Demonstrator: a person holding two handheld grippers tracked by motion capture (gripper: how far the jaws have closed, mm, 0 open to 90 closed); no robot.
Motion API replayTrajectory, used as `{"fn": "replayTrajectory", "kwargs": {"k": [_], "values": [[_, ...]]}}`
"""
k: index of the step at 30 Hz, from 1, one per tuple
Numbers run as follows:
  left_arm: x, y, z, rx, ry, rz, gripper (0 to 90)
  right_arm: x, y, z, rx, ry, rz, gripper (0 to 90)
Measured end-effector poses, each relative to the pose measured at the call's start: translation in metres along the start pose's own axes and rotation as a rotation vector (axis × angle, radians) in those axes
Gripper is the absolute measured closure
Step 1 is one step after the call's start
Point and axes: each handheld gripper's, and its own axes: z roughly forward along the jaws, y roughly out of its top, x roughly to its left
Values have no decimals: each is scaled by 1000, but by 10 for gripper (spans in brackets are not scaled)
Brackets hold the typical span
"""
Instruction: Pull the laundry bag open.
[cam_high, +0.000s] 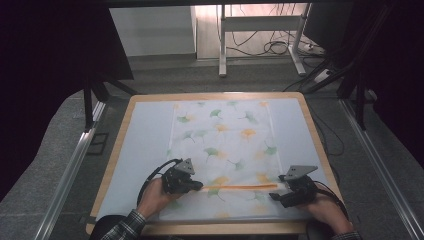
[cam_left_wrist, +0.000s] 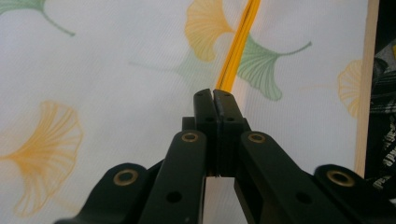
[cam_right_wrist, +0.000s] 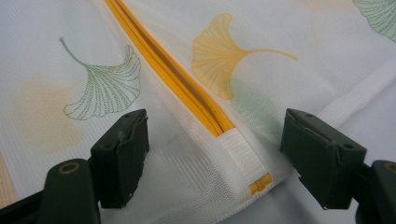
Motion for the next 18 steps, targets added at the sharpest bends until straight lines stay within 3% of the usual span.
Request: {"fn": "replayTrajectory", "kwargs": {"k": [13,18], "values": [[6,-21,-22,-20,20,-46,900,0,0,0,-1,-1,1,233],[5,-25,-23,-14,27,-54,900,0,0,0,-1,-1,1,233]]}}
